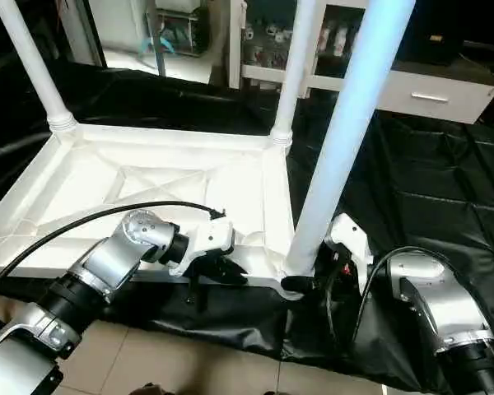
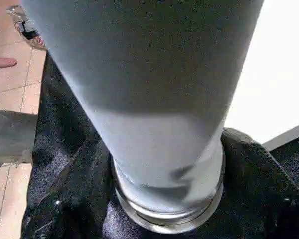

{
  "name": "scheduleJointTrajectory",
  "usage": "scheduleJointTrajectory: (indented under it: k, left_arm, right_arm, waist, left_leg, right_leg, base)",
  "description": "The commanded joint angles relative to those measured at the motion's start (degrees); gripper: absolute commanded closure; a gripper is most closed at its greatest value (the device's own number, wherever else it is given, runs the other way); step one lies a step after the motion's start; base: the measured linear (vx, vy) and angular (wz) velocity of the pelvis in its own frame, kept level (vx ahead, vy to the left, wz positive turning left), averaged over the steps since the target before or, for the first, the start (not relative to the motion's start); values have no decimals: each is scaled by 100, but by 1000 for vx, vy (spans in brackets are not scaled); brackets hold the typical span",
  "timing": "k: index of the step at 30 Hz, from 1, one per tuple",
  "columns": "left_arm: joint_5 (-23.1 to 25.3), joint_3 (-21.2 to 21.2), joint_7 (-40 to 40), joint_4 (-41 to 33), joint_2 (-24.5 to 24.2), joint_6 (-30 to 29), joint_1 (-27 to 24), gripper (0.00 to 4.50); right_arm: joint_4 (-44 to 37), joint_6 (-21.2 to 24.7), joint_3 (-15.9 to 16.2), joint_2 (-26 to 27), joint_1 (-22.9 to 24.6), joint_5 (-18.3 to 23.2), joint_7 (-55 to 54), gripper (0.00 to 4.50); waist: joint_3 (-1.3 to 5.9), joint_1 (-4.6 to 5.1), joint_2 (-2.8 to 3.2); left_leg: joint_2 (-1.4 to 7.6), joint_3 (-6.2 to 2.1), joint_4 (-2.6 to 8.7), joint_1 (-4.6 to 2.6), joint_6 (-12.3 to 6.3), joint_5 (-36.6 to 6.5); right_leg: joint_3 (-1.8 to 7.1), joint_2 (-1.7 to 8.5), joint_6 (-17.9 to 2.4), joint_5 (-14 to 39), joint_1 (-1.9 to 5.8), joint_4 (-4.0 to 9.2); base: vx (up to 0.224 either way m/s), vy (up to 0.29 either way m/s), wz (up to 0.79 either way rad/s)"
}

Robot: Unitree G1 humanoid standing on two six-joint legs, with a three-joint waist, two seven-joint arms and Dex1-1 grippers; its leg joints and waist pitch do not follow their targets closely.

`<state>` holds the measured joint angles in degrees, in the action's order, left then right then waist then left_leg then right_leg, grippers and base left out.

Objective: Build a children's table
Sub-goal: Rotate leg to tighten

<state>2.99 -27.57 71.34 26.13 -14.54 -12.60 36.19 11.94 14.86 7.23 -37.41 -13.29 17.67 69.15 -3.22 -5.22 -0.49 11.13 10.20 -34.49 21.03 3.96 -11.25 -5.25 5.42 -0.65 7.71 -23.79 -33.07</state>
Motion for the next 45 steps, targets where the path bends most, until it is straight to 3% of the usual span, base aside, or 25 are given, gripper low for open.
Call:
scheduleJointTrajectory:
  k: [1,7,9,12,14,15,16,18,20,22,24,25,27,28,29,30,31,35,36,38,39,40,41,42,45]
  left_arm:
    - [-57,-123,160,-212,56,10,23,450]
    - [-55,-132,174,-164,73,-22,47,450]
    - [-48,-61,11,-37,155,-101,94,450]
    - [-23,-1,-159,79,231,-150,147,450]
    - [63,258,-928,552,550,-321,378,450]
    - [114,404,-1405,828,741,-402,525,450]
    - [128,505,-1722,993,866,-478,623,450]
    - [132,754,-2457,1370,1147,-710,850,450]
    - [142,929,-3029,1699,1362,-759,1049,450]
    - [137,1073,-3576,2046,1563,-635,1257,450]
    - [141,1163,-3912,2256,1686,-526,1383,450]
    - [212,1249,-4349,2569,1856,-309,1581,450]
    - [263,1295,-4528,2757,1936,-146,1702,450]
    - [306,1272,-4547,2786,1932,-79,1729,450]
    - [327,1276,-4566,2836,1938,-35,1761,450]
    - [346,1266,-4548,2847,1919,12,1768,450]
    - [356,1263,-4534,2862,1908,41,1773,450]
    - [392,1192,-4419,3075,1841,200,1795,450]
    - [398,1189,-4400,3149,1834,247,1810,450]
    - [414,1202,-4340,3256,1818,360,1823,450]
    - [427,1185,-4254,3267,1786,374,1803,450]
    - [427,1185,-4254,3267,1786,374,1803,450]
    - [460,1133,-4123,3261,1747,428,1773,450]
    - [461,1130,-4116,3260,1745,430,1771,450]
    - [477,1013,-3710,3203,1671,514,1674,450]
  right_arm:
    - [-3,-29,65,0,7,-39,127,173]
    - [58,-50,44,99,41,8,88,176]
    - [280,155,-233,469,-70,144,-502,176]
    - [459,332,-371,653,-173,156,-905,176]
    - [967,585,-597,1087,-428,-43,-2035,176]
    - [1225,649,-746,1361,-575,-117,-2683,176]
    - [1383,653,-861,1549,-676,-145,-3097,176]
    - [1721,616,-1060,1935,-894,-223,-3944,177]
    - [1956,364,-1123,2253,-1057,-404,-4575,177]
    - [2175,23,-1096,2599,-1235,-625,-5253,177]
    - [2330,-132,-1053,2814,-1360,-775,-5702,177]
    - [2658,-379,-912,3128,-1580,-1064,-6316,177]
    - [2935,-461,-889,3307,-1728,-1118,-6534,178]
    - [3012,-532,-872,3336,-1768,-1142,-6555,178]
    - [3090,-602,-858,3359,-1811,-1159,-6510,178]
    - [3092,-650,-853,3350,-1821,-1173,-6470,178]
    - [3093,-680,-855,3343,-1827,-1179,-6433,178]
    - [2930,-856,-999,3212,-1774,-966,-5885,178]
    - [2864,-936,-1063,3169,-1742,-894,-5783,143]
    - [2689,-1055,-1149,3055,-1643,-780,-5645,108]
    - [2384,-989,-1215,2945,-1495,-659,-5522,106]
    - [2384,-989,-1215,2945,-1495,-659,-5522,99]
    - [2021,-912,-1235,2795,-1316,-575,-5363,88]
    - [2001,-907,-1238,2787,-1306,-570,-5355,75]
    - [1349,-712,-1295,2427,-971,-493,-5061,44]
  waist:
    - [418,19,-100]
    - [422,22,-94]
    - [413,35,-94]
    - [392,75,-97]
    - [364,143,-81]
    - [363,206,-77]
    - [373,278,-91]
    - [375,395,-87]
    - [390,426,-104]
    - [434,445,-64]
    - [446,463,-79]
    - [442,470,-94]
    - [454,467,-117]
    - [451,437,-94]
    - [451,435,-95]
    - [465,417,-143]
    - [469,385,-113]
    - [491,306,-147]
    - [478,280,-148]
    - [469,251,-143]
    - [459,239,-88]
    - [458,239,-103]
    - [448,265,-84]
    - [442,276,-80]
    - [447,265,-36]
  left_leg:
    - [228,-35,406,-43,-552,-971]
    - [229,-34,401,-48,-551,-974]
    - [217,-28,401,-41,-537,-1026]
    - [203,-47,425,-43,-415,-1207]
    - [182,-44,428,-67,-307,-1375]
    - [154,-70,409,-95,-170,-1589]
    - [143,-99,414,-54,-120,-1642]
    - [121,-127,393,-41,-73,-1840]
    - [113,-138,393,-25,-90,-1809]
    - [113,-128,382,-32,-172,-1581]
    - [113,-113,394,-4,-255,-1394]
    - [113,-91,391,9,-322,-1318]
    - [96,-92,389,0,-308,-1297]
    - [111,-71,385,-36,-379,-1249]
    - [114,-68,386,-24,-413,-1202]
    - [117,-59,384,-1,-494,-1059]
    - [119,-46,373,-18,-577,-948]
    - [115,-21,348,5,-801,-575]
    - [115,-14,348,1,-846,-595]
    - [116,-8,352,-1,-850,-665]
    - [123,-15,360,-16,-824,-697]
    - [127,-16,362,-15,-829,-733]
    - [125,-44,388,30,-799,-806]
    - [128,-34,389,2,-731,-959]
    - [134,-38,387,-31,-682,-948]
  right_leg:
    - [254,330,-1186,1785,339,352]
    - [256,330,-1223,1732,342,345]
    - [252,332,-1213,1823,337,359]
    - [222,325,-1049,2282,335,419]
    - [199,301,-938,2629,285,476]
    - [158,319,-808,3046,288,524]
    - [132,323,-681,3189,322,538]
    - [83,321,-524,3431,302,600]
    - [70,322,-491,3407,315,604]
    - [93,334,-619,2977,300,596]
    - [113,308,-798,2518,314,539]
    - [133,301,-911,2308,298,514]
    - [125,311,-935,2349,326,494]
    - [150,316,-993,2194,299,501]
    - [157,314,-1021,2081,307,485]
    - [164,310,-1077,1844,337,434]
    - [179,311,-1147,1658,323,412]
    - [202,312,-1292,1194,363,322]
    - [205,315,-1303,1201,359,324]
    - [200,321,-1245,1380,362,357]
    - [197,304,-1220,1434,357,382]
    - [198,296,-1197,1435,354,379]
    - [181,302,-1146,1562,393,372]
    - [176,296,-1044,1825,371,438]
    - [196,281,-1096,1707,349,431]
  base:
    - [0,0,0]
    - [0,0,0]
    - [0,0,0]
    - [0,0,0]
    - [0,0,0]
    - [0,0,0]
    - [0,0,0]
    - [0,0,0]
    - [0,0,0]
    - [0,0,0]
    - [0,0,0]
    - [0,0,0]
    - [0,0,0]
    - [0,0,0]
    - [0,0,0]
    - [0,0,0]
    - [0,0,0]
    - [0,0,0]
    - [0,0,0]
    - [0,0,0]
    - [0,0,0]
    - [0,0,0]
    - [0,0,0]
    - [0,0,0]
    - [0,0,0]
